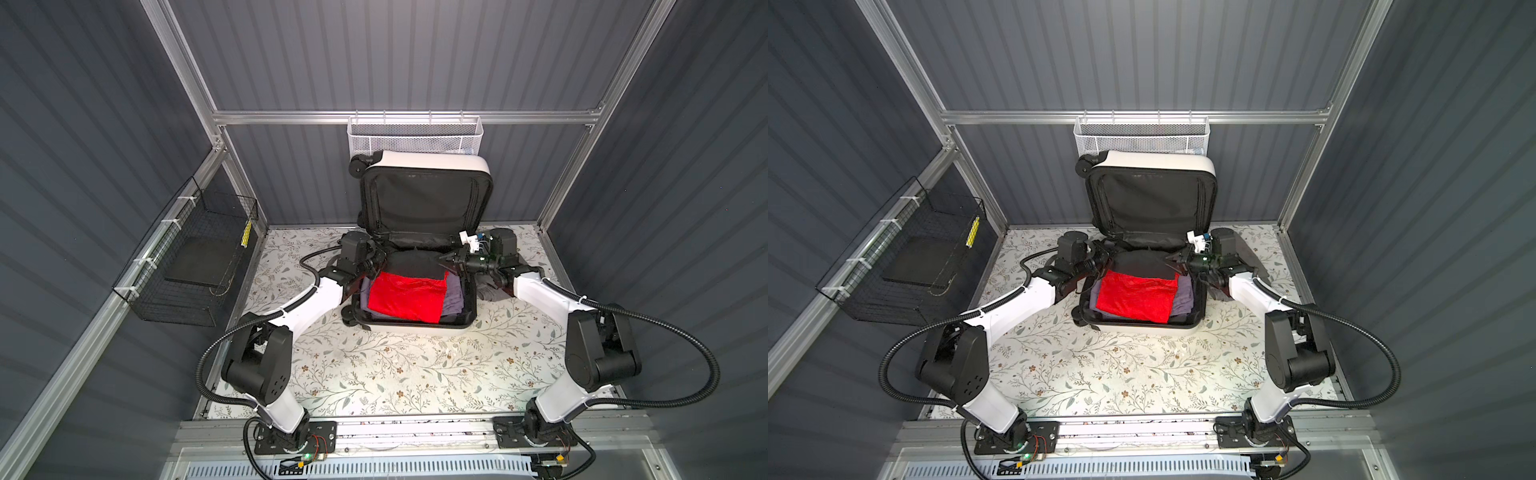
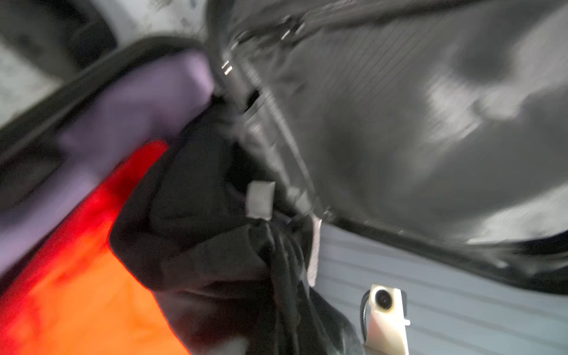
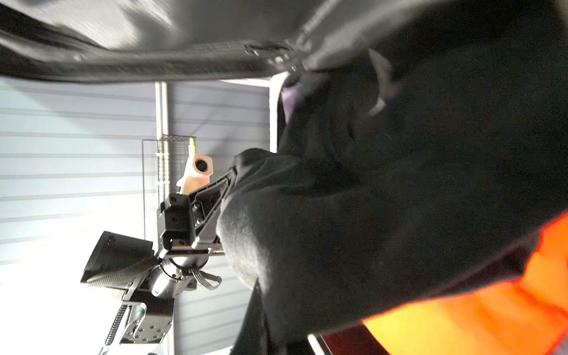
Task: Pack the luggage
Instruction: 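Lower the black T-shirt onto the red T-shirt with both grippers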
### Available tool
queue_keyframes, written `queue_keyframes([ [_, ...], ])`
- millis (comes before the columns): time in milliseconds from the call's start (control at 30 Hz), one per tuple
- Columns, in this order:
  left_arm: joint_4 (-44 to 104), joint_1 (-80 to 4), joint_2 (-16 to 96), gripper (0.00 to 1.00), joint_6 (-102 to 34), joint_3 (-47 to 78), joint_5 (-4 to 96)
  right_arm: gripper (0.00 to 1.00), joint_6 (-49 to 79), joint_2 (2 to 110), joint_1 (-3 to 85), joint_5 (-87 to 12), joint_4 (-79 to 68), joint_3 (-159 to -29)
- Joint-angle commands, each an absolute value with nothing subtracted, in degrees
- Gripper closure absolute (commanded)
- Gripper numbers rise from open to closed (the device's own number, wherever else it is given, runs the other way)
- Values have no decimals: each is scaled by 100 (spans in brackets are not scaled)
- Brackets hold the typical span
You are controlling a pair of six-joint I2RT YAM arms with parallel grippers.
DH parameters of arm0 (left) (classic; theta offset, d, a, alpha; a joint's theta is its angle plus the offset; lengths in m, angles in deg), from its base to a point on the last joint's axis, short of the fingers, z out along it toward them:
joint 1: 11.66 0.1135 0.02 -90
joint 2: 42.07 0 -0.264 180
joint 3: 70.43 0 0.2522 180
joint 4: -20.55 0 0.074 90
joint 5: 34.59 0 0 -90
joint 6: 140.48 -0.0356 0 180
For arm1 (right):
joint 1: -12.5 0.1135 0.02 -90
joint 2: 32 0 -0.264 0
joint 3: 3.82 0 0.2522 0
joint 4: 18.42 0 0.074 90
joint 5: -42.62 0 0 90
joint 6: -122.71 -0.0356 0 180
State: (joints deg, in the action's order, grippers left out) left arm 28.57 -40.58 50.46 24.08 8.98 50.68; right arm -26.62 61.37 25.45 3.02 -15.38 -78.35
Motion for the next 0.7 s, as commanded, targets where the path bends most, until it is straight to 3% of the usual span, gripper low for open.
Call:
queue_keyframes([
  [0,2512,-4217,4505,100,2355,540,5265,100,-2569,5715,2524,427,-2086,-7532],
  [200,2332,-4514,4138,100,2548,-136,5383,100,-2755,5422,2532,439,-2485,-6733],
  [300,2332,-4627,3990,84,2552,-380,5370,99,-2768,5239,2533,413,-2549,-6358],
  [400,2418,-4646,3773,50,2555,-629,5421,93,-2767,5081,2533,360,-2549,-6051],
  [467,2495,-4654,3620,31,2541,-754,5466,86,-2767,5032,2542,336,-2549,-5890],
  [533,2631,-4655,3467,15,2517,-820,5522,71,-2770,4963,2541,321,-2534,-5724],
  [633,2859,-4655,3261,0,2439,-803,5575,56,-2725,4797,2542,201,-2321,-5547],
  [667,2948,-4650,3211,0,2403,-781,5591,52,-2712,4732,2534,140,-2229,-5516],
])
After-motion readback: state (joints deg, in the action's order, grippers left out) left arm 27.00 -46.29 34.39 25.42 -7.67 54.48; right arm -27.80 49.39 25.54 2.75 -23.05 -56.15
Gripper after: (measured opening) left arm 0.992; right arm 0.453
